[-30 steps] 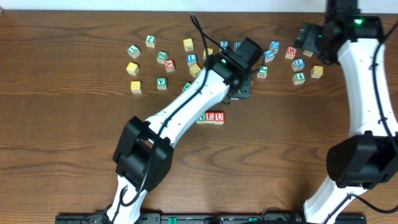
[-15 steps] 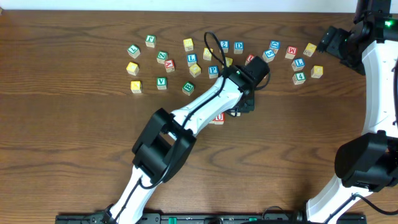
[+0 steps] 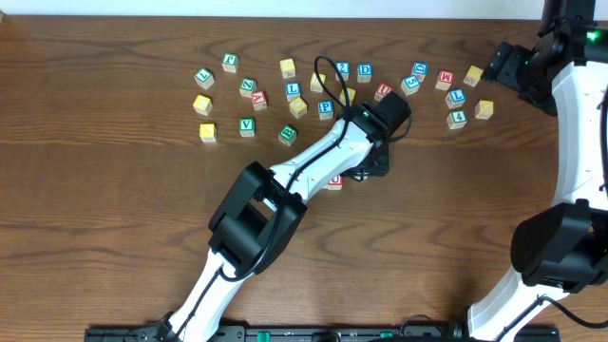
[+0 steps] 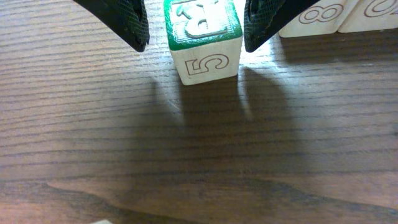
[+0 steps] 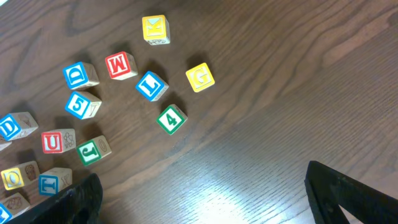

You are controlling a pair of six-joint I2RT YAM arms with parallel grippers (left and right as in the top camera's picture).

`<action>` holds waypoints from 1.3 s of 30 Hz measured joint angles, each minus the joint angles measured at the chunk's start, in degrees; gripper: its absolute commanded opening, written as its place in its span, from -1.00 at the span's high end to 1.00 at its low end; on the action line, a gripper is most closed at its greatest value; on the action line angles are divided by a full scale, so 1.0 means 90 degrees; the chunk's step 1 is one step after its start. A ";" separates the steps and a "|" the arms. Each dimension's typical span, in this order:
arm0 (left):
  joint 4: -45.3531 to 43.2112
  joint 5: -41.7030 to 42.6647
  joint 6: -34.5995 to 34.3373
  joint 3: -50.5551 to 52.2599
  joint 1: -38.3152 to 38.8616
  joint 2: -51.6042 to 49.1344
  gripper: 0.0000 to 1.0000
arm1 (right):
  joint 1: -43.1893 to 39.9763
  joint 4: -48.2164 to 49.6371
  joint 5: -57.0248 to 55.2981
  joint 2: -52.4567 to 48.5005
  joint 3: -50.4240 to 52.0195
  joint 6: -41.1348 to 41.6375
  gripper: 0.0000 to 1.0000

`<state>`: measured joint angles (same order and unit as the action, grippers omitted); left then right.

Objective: Spell out NEURIPS
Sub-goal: 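Grasp the green R block with the left gripper and carry it right, then set the R block right of the U block and retract the left arm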

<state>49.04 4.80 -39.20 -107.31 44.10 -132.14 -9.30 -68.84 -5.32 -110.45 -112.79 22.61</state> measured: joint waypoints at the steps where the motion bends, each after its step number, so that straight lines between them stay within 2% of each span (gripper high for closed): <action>1: 0.0000 0.0012 0.0000 0.0000 0.0000 0.0000 0.03 | 0.0000 0.0000 0.0000 -0.0002 0.0000 0.0000 -0.98; 9: -0.0027 0.0104 0.0199 0.0000 0.0000 0.0015 0.01 | 0.0000 -0.0051 -0.0002 -0.0002 0.0002 0.0002 -0.98; 12: -0.0027 0.0073 0.0413 0.0000 0.0000 0.0117 -0.11 | 0.0000 -0.0090 0.0000 -0.0002 0.0000 0.0000 -0.97; 14: -0.0022 -0.0032 0.0571 0.0000 -0.0007 0.0265 -0.17 | 0.0000 -0.0119 0.0000 -0.0002 0.0000 0.0002 -0.98; 20: 0.0010 -0.0457 0.1049 0.0000 -0.0284 0.1139 -0.18 | 0.0012 -0.0272 0.0126 -0.0002 0.0000 -0.0005 -0.93; 29: 0.0622 -0.0695 0.1401 0.0000 -0.1705 0.2754 -0.18 | 0.0602 -0.0425 0.0549 -0.0002 0.0000 -0.0270 -0.81; 39: 0.1243 -0.0743 0.1508 0.0000 -0.3648 0.2975 -0.18 | 0.2008 -0.0022 0.0687 -0.0002 0.0282 -0.0430 -0.38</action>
<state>60.23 -1.89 -25.63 -107.31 11.27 -105.36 8.78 -69.04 0.86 -110.48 -110.26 18.74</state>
